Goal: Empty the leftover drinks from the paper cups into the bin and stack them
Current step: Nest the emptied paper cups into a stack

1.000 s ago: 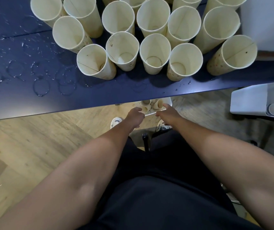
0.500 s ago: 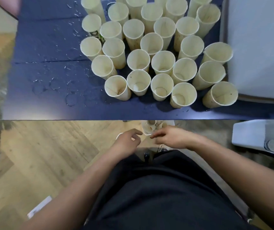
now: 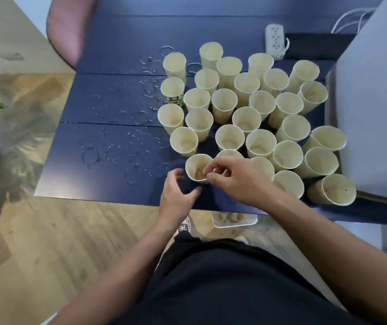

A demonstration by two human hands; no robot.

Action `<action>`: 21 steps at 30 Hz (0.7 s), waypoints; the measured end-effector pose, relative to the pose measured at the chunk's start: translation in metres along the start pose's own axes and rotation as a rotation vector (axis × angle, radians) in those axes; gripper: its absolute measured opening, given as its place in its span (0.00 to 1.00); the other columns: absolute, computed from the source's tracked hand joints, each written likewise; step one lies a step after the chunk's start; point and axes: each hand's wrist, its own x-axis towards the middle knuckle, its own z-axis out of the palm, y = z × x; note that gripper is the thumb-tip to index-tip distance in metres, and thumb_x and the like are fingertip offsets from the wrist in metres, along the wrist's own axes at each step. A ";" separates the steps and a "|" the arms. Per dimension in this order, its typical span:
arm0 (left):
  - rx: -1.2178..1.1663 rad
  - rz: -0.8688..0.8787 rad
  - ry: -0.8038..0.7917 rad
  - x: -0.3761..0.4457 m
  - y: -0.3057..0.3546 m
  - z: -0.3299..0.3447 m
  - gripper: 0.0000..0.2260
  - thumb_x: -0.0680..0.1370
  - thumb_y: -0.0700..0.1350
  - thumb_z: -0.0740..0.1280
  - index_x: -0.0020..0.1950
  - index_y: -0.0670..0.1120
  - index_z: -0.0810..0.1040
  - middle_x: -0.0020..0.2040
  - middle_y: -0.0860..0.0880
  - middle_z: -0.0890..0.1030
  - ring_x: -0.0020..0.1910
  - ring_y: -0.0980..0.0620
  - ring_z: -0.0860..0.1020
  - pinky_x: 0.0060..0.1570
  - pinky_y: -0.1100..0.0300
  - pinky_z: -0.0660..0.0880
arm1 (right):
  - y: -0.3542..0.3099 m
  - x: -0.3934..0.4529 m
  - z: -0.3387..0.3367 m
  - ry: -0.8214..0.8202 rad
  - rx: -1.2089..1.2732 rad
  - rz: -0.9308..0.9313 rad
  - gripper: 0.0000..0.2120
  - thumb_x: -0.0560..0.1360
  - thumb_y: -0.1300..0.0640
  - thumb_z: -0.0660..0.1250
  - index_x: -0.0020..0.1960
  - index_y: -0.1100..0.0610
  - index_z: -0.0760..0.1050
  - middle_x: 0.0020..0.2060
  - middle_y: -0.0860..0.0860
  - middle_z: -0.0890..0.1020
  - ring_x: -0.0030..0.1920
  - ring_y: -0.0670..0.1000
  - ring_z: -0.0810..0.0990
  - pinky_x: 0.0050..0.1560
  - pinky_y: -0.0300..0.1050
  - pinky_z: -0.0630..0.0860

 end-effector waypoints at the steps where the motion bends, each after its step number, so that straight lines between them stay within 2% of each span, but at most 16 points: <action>1: 0.001 0.017 -0.025 0.006 -0.002 -0.002 0.26 0.70 0.46 0.79 0.63 0.53 0.70 0.60 0.54 0.78 0.59 0.56 0.77 0.59 0.59 0.74 | -0.005 0.006 0.001 0.030 -0.002 -0.004 0.03 0.75 0.59 0.71 0.47 0.53 0.83 0.34 0.43 0.78 0.34 0.39 0.75 0.37 0.30 0.68; 6: 0.046 0.076 -0.212 0.031 -0.009 -0.009 0.32 0.68 0.49 0.79 0.69 0.57 0.70 0.62 0.56 0.79 0.63 0.56 0.76 0.61 0.58 0.74 | -0.024 0.035 0.006 0.116 -0.008 0.040 0.04 0.77 0.58 0.70 0.49 0.51 0.82 0.35 0.43 0.79 0.33 0.41 0.74 0.37 0.32 0.71; 10: 0.040 0.130 -0.295 0.039 -0.012 -0.011 0.32 0.68 0.47 0.78 0.66 0.66 0.69 0.60 0.61 0.79 0.61 0.61 0.76 0.58 0.66 0.73 | -0.031 0.048 0.008 0.152 0.051 0.058 0.04 0.77 0.58 0.70 0.50 0.52 0.82 0.37 0.46 0.81 0.33 0.41 0.74 0.39 0.33 0.73; 12: 0.022 0.143 -0.302 0.040 -0.010 -0.010 0.31 0.69 0.44 0.78 0.63 0.68 0.69 0.58 0.62 0.80 0.58 0.65 0.76 0.53 0.72 0.71 | -0.030 0.051 0.010 0.138 0.032 0.068 0.04 0.77 0.57 0.70 0.50 0.51 0.83 0.38 0.46 0.82 0.34 0.42 0.76 0.39 0.35 0.75; 14: 0.005 0.147 -0.291 0.042 -0.008 -0.007 0.29 0.69 0.43 0.78 0.61 0.67 0.70 0.55 0.61 0.80 0.56 0.67 0.77 0.50 0.74 0.71 | -0.027 0.055 0.011 0.109 0.017 0.066 0.04 0.77 0.57 0.70 0.51 0.51 0.83 0.38 0.47 0.82 0.36 0.45 0.78 0.41 0.39 0.77; 17: -0.004 0.131 -0.250 0.041 -0.003 0.001 0.26 0.69 0.49 0.79 0.57 0.68 0.71 0.53 0.61 0.80 0.54 0.65 0.77 0.48 0.73 0.71 | -0.021 0.063 0.006 0.073 -0.005 -0.007 0.05 0.77 0.59 0.70 0.50 0.53 0.83 0.37 0.47 0.82 0.34 0.45 0.76 0.40 0.36 0.74; 21: 0.038 0.112 -0.174 0.035 -0.002 0.003 0.23 0.67 0.56 0.79 0.55 0.66 0.71 0.53 0.60 0.78 0.54 0.61 0.75 0.48 0.71 0.69 | -0.014 0.065 -0.013 0.065 0.049 -0.073 0.06 0.76 0.61 0.71 0.49 0.52 0.83 0.37 0.48 0.82 0.34 0.49 0.76 0.39 0.38 0.73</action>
